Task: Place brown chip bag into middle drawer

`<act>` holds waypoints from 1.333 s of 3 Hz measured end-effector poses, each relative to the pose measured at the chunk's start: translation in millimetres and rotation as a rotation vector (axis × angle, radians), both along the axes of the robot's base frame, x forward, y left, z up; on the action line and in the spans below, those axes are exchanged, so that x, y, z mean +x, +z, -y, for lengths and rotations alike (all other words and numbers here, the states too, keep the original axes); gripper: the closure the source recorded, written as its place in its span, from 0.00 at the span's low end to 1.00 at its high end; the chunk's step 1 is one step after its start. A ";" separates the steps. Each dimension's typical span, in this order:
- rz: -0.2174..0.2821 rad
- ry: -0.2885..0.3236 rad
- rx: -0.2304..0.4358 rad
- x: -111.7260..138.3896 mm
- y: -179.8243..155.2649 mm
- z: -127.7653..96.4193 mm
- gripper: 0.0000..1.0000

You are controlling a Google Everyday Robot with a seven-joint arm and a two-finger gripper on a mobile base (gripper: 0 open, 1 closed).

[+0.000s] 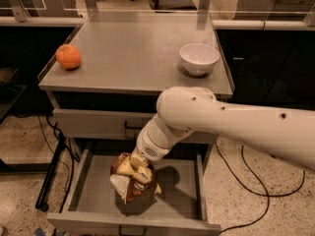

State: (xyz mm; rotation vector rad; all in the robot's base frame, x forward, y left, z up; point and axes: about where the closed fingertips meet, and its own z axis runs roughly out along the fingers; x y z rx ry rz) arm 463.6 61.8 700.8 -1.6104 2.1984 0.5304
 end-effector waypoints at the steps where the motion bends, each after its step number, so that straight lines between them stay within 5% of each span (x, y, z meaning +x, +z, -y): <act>1: -0.026 -0.034 0.004 6.6 -29.8 -3.3 1.00; 3: -0.034 -0.037 0.021 9.1 -40.3 -8.5 1.00; 4: 0.012 -0.067 0.048 28.5 -59.0 -14.3 1.00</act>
Offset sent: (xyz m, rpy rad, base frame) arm 0.0060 0.0030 -0.0268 0.0038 0.0234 -0.0310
